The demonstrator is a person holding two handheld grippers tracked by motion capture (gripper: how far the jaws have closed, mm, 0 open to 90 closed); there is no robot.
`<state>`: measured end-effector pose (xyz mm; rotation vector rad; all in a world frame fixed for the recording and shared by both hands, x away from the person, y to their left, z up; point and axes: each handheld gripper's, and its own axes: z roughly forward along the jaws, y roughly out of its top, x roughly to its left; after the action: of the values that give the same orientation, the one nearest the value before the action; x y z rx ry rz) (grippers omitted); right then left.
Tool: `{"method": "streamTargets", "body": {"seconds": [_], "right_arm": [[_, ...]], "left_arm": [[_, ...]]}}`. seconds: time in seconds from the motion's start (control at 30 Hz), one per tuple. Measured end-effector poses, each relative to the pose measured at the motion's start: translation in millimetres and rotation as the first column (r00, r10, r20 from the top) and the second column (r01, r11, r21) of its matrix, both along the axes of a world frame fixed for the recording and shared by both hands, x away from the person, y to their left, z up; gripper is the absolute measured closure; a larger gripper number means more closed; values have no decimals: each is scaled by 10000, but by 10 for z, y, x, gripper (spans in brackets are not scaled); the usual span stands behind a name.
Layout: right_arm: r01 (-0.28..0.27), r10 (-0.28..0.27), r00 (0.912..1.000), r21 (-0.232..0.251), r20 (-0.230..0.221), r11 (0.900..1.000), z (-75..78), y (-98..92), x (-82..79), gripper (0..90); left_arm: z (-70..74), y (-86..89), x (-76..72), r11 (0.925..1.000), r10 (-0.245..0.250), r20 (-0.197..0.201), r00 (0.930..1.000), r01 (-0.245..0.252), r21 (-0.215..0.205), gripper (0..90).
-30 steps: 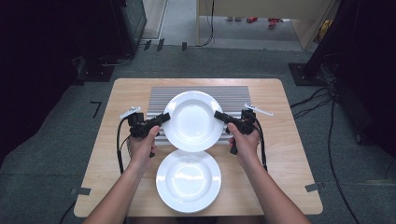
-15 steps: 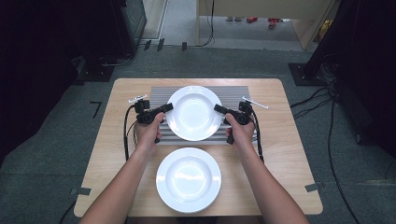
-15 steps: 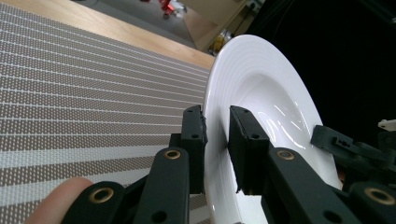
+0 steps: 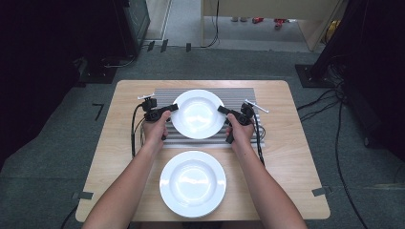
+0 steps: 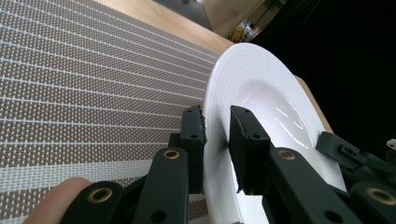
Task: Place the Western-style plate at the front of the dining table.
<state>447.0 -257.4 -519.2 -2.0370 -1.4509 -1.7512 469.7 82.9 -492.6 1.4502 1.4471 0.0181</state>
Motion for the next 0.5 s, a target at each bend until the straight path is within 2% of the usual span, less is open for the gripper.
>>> {"method": "streamTargets", "body": {"seconds": [0.03, 0.07, 0.1, 0.37, 0.5], "right_arm": [[0, 0, 10000, 0, 0, 10000, 0, 0, 0, 791], [-74, 75, 10000, -302, 36, 9995, 1, 5, 44, 790], [-42, 43, 10000, -340, 7, 9994, 13, 9, 62, 790], [248, -253, 9996, -315, -157, 9992, -28, 20, 174, 789], [267, -279, 9993, -505, -234, 9984, -81, 18, 196, 780]], "left_arm": [[0, 0, 0, 10000, 0, 0, 10000, 0, 0, 763], [-42, -3, 28, 10000, 2, -71, 10000, -2, -3, 760], [-42, -3, 28, 10000, 2, -71, 10000, -2, -3, 756], [-124, -27, 99, 9998, 220, -389, 9990, -220, -2, 752], [-162, -41, 102, 9998, 145, -418, 9990, -141, 102, 753]]}}
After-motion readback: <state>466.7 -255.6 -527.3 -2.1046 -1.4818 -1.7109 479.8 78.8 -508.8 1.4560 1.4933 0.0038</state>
